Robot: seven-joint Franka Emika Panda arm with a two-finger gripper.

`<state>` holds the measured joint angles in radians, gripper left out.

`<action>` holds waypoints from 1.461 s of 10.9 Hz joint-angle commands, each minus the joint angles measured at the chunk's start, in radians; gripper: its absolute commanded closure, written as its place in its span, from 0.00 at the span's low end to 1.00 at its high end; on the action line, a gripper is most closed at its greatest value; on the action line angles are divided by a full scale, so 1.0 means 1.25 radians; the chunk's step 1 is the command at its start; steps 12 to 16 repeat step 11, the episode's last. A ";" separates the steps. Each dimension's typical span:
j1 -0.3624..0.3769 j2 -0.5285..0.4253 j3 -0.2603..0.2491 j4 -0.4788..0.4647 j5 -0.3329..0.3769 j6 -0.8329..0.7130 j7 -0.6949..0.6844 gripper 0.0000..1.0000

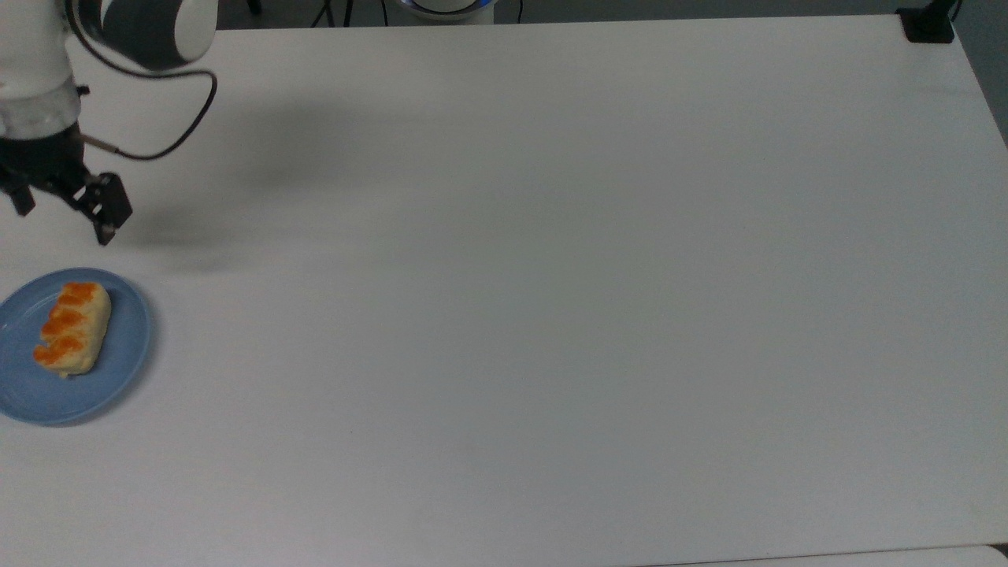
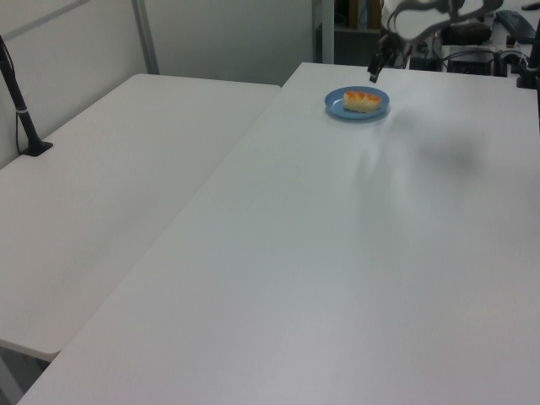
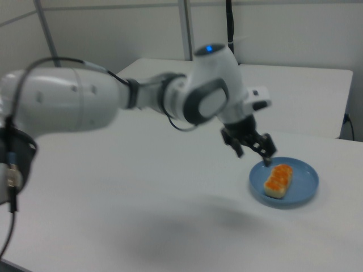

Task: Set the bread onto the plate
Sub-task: 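Open the gripper to release the bread and lift away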

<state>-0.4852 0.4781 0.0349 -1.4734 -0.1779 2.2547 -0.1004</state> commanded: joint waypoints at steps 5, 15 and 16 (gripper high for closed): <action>0.169 -0.408 -0.012 -0.096 0.156 -0.539 0.032 0.00; 0.367 -0.412 -0.057 -0.132 0.147 -0.437 0.095 0.00; 0.367 -0.412 -0.057 -0.132 0.147 -0.437 0.095 0.00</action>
